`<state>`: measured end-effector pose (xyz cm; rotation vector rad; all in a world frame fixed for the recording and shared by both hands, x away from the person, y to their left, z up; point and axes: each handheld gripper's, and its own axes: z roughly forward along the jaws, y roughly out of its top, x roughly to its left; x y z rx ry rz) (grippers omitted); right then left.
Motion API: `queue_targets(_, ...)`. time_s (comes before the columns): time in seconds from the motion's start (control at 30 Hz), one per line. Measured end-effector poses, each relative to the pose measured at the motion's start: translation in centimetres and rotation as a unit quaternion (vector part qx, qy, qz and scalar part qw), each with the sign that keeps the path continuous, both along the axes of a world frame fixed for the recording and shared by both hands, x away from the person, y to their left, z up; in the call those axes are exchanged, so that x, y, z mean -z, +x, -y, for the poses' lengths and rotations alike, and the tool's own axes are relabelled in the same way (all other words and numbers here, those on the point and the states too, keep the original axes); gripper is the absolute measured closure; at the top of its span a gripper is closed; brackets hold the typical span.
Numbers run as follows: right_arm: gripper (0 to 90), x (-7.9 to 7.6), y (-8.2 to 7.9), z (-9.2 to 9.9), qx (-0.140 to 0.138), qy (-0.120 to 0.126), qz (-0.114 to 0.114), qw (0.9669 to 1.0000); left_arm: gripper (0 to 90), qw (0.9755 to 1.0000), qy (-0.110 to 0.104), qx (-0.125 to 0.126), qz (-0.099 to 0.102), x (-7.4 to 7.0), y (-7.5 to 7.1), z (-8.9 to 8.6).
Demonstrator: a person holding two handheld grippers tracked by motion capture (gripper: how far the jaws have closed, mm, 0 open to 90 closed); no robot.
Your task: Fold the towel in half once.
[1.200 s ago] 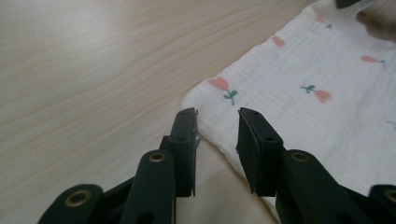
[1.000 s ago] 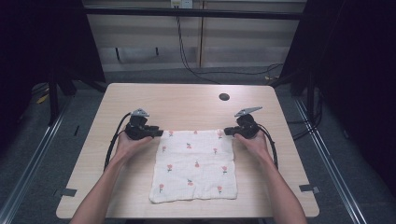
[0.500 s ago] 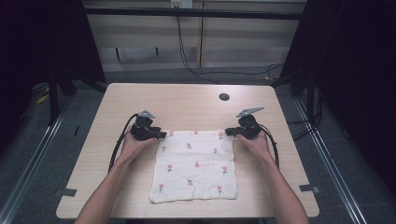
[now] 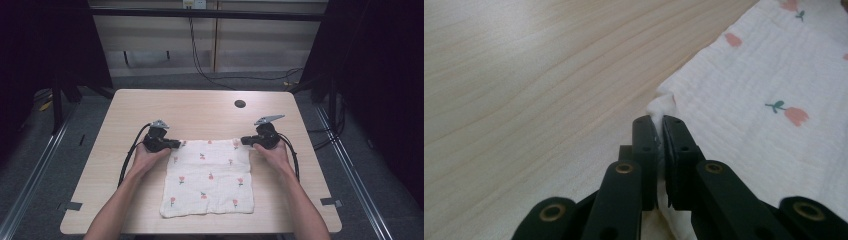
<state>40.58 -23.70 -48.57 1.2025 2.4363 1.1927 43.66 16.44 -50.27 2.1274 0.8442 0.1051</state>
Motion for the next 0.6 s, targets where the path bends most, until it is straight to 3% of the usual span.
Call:
queue_targets(0.13,86.7,-0.5,0.0,0.2,0.004,0.014,0.008,0.9999,85.9,0.9997,-0.022,0.004,0.011,-1.2,-0.4,-0.6)
queue_targets(0.27,86.8,-1.3,-0.1,0.7,0.008,0.025,0.016,0.9995,85.9,0.9981,-0.06,0.004,0.012,-2.5,-0.7,-1.0)
queue_targets(0.53,86.8,-2.9,0.1,1.3,0.01,0.034,0.032,0.9989,85.9,0.9963,-0.077,0.009,0.038,-4.5,-1.0,-1.0)
queue_targets(0.6,86.8,-3.7,0.1,1.3,0.008,0.031,0.036,0.9988,85.8,0.9961,-0.08,0.011,0.037,-4.8,-0.8,-1.0)
